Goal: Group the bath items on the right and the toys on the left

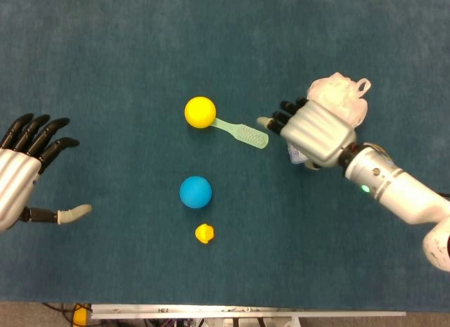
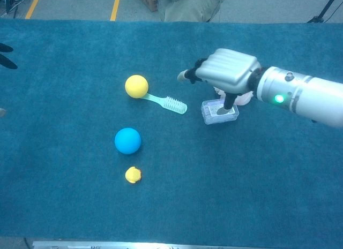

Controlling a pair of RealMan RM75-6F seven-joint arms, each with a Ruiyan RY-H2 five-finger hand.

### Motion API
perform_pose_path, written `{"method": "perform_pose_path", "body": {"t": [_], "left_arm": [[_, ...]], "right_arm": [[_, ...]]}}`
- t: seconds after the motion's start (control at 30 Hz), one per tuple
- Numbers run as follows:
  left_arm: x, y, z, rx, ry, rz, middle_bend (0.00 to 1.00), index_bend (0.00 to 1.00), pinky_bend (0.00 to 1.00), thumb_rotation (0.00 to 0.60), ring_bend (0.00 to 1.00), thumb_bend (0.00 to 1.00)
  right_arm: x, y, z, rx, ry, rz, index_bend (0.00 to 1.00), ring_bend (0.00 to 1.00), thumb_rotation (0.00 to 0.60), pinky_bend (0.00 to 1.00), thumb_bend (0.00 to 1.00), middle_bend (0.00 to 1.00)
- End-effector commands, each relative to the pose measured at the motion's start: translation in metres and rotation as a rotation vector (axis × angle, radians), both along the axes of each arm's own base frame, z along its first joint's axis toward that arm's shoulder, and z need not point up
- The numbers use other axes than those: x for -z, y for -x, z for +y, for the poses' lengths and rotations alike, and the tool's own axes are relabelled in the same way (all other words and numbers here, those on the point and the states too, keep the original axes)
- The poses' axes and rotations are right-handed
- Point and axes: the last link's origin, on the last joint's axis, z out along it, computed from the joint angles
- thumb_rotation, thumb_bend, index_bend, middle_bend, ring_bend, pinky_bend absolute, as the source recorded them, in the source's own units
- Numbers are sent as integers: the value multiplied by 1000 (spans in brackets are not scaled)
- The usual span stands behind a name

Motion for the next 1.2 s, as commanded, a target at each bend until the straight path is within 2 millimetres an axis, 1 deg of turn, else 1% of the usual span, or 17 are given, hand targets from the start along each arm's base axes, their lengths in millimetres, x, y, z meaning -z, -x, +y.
{"method": "perform_pose_path", "body": {"t": [0.03, 0.17, 0.3, 0.43, 0.53, 0.6, 0.63, 0.67, 0.7, 0.73, 0.77, 0.8, 0.83, 0.97, 1.1, 1.2], "left_arm": [[-1, 1, 0, -3, -2, 0, 83, 201, 38, 216, 37, 23], [-4, 2, 2, -6, -10, 2, 83, 201, 38, 217, 37, 23], [-6, 3, 5, -7, -16, 4, 83, 201, 38, 217, 37, 23], [-7, 3, 5, 1, -21, 2, 83, 201, 38, 216, 37, 23], [-8, 3, 5, 4, -23, 5, 83, 201, 38, 219, 37, 23], [-9, 4, 6, 10, -24, 5, 83, 201, 38, 232, 37, 23], [-9, 4, 8, 15, -20, 4, 83, 201, 38, 260, 37, 23], [-8, 4, 10, 18, -15, 3, 83, 201, 38, 309, 37, 22], [-8, 4, 12, 22, -8, 4, 83, 201, 38, 394, 37, 23], [-7, 4, 15, 29, 3, 8, 83, 201, 38, 456, 37, 23], [-6, 3, 17, 36, 11, 10, 83, 201, 38, 536, 37, 23], [-4, 3, 21, 45, 21, 14, 83, 201, 38, 581, 37, 23], [-1, 2, 24, 52, 31, 16, 83, 201, 38, 599, 37, 23], [12, -6, 40, 91, 82, 19, 83, 194, 38, 600, 37, 23], [30, -17, 61, 131, 130, 19, 83, 182, 38, 600, 37, 23], [42, -25, 73, 158, 159, 26, 83, 167, 38, 600, 36, 23]], "right_arm": [[1, -11, 1, -8, -14, -11, 188, 198, 600, 326, 2, 321], [6, -19, 5, -12, -18, -15, 190, 198, 600, 326, 2, 322], [12, -26, 4, 9, -2, -34, 189, 198, 600, 326, 2, 322], [19, -42, -1, 14, 14, -65, 190, 198, 600, 326, 2, 321], [22, -50, -1, 8, 23, -70, 190, 198, 600, 326, 2, 321], [21, -51, 1, 8, 27, -69, 190, 199, 600, 327, 2, 322], [19, -49, 2, 4, 35, -62, 190, 198, 600, 327, 2, 322], [17, -47, 3, 3, 41, -55, 190, 198, 600, 327, 2, 322], [14, -44, 4, 4, 48, -50, 190, 198, 600, 327, 2, 322], [8, -40, 4, 6, 59, -46, 190, 198, 600, 327, 1, 321], [4, -38, 5, 7, 69, -44, 190, 198, 600, 327, 2, 321], [-4, -34, 6, 9, 83, -43, 190, 198, 600, 327, 2, 321], [-10, -30, 7, 12, 93, -44, 190, 198, 600, 326, 2, 321], [-39, -15, 8, 30, 147, -54, 190, 198, 600, 326, 2, 321], [-70, 1, 9, 58, 206, -76, 190, 198, 600, 326, 2, 322], [-88, 12, 11, 72, 239, -86, 190, 199, 600, 326, 2, 321]]}}
